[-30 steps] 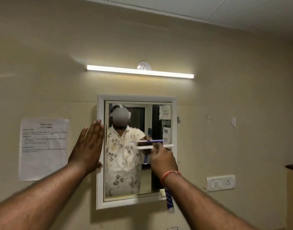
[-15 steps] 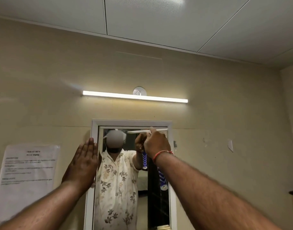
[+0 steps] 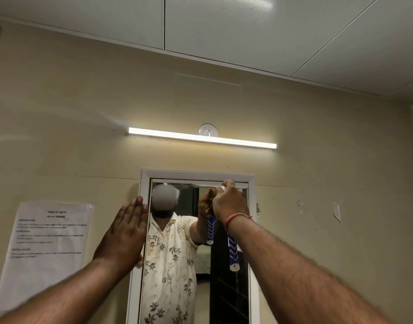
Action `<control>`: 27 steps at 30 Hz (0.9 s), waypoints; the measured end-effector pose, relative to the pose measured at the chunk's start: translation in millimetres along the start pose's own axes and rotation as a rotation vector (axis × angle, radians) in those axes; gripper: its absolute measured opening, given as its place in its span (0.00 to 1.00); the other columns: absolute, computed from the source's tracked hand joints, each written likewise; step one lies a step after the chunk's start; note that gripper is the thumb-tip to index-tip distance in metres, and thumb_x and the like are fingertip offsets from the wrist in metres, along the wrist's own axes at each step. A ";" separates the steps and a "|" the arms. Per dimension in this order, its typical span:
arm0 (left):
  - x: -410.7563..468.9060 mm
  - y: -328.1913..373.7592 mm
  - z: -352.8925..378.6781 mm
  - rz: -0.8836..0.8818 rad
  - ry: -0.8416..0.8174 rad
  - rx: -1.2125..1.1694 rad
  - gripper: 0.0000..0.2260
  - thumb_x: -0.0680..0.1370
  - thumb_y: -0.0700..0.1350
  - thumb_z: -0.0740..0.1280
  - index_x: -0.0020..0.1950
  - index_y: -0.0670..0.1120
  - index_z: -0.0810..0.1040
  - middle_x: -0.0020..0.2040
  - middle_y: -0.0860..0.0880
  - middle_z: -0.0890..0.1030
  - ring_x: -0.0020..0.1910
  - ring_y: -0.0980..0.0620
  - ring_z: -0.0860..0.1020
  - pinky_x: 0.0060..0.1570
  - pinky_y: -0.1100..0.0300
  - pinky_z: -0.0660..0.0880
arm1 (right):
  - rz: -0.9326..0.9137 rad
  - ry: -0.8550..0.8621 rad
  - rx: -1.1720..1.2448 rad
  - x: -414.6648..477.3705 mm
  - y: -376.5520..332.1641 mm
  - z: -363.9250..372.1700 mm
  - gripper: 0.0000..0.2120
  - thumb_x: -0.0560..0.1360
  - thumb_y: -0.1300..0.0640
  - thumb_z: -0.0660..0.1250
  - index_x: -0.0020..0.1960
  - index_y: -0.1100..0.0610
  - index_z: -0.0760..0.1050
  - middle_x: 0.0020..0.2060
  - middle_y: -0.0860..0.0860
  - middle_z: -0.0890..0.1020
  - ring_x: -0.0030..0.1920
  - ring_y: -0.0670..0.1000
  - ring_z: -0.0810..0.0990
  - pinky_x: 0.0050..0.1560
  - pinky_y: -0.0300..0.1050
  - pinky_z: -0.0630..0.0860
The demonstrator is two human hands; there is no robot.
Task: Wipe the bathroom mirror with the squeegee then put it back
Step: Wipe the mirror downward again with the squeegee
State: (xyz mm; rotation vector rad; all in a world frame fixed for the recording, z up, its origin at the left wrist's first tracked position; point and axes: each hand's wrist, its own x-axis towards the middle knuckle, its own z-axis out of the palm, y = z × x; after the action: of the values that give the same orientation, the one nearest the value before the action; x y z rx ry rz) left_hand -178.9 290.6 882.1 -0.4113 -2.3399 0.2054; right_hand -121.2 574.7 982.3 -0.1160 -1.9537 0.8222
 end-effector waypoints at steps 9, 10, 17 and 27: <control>-6.9 -1.9 -6.4 0.016 0.022 -0.038 0.79 0.40 0.57 0.93 0.84 0.31 0.62 0.86 0.29 0.60 0.85 0.32 0.63 0.86 0.50 0.35 | 0.105 -0.040 0.043 7.9 -2.3 -0.6 0.17 0.87 0.46 0.58 0.73 0.50 0.67 0.57 0.55 0.81 0.56 0.58 0.82 0.61 0.61 0.81; -8.0 -1.1 -5.6 0.015 0.024 -0.053 0.79 0.42 0.57 0.93 0.85 0.31 0.61 0.86 0.29 0.58 0.86 0.32 0.61 0.86 0.50 0.34 | 0.110 -0.044 0.056 6.5 -1.7 -0.6 0.18 0.87 0.46 0.59 0.74 0.50 0.67 0.57 0.55 0.81 0.57 0.58 0.82 0.62 0.61 0.81; -13.3 0.8 2.1 0.031 0.068 -0.115 0.77 0.50 0.61 0.92 0.86 0.32 0.57 0.88 0.30 0.53 0.88 0.32 0.54 0.86 0.48 0.37 | 0.066 -0.048 0.098 7.2 4.4 -0.4 0.14 0.87 0.48 0.63 0.70 0.52 0.69 0.48 0.48 0.78 0.50 0.51 0.80 0.53 0.51 0.80; -10.8 1.5 8.7 0.047 0.111 -0.095 0.75 0.49 0.57 0.93 0.85 0.31 0.59 0.87 0.29 0.54 0.87 0.30 0.57 0.86 0.46 0.41 | 0.042 -0.055 0.131 11.4 -1.5 1.6 0.10 0.86 0.52 0.64 0.66 0.52 0.71 0.49 0.49 0.79 0.50 0.51 0.81 0.57 0.52 0.83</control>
State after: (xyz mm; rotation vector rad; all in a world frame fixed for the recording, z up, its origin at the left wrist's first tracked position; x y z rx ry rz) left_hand -177.4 288.0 868.4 -0.5121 -2.2383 0.0919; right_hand -128.1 577.5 991.3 -0.0570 -1.9481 0.9870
